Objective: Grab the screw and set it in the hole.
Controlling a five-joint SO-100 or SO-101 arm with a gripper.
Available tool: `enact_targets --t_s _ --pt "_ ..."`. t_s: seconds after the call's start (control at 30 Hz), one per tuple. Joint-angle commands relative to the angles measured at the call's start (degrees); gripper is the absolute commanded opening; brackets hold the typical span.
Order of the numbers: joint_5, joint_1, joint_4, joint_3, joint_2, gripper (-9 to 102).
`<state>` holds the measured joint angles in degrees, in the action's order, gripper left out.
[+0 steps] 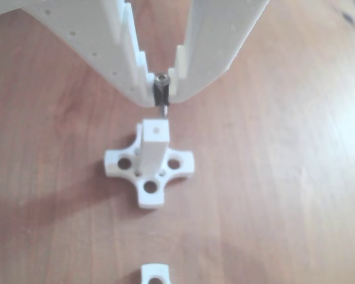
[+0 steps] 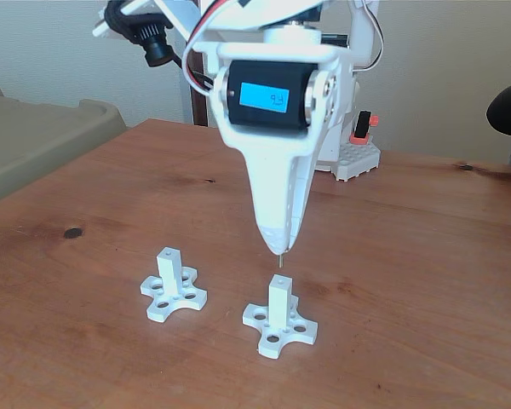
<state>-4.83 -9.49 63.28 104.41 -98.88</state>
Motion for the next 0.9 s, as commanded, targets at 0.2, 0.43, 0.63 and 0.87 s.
enact_targets --t_s 0.2,0.43,0.63,0.87 --pt "-0.53 -0.44 -2.02 0.44 -2.72 -4" --pt "-0.53 -0.26 -3.16 1.14 -1.93 -4" --pt "-0.53 -0.26 -3.25 1.58 -1.49 -4" --pt "-0.53 -0.35 -3.25 1.76 -1.32 -4"
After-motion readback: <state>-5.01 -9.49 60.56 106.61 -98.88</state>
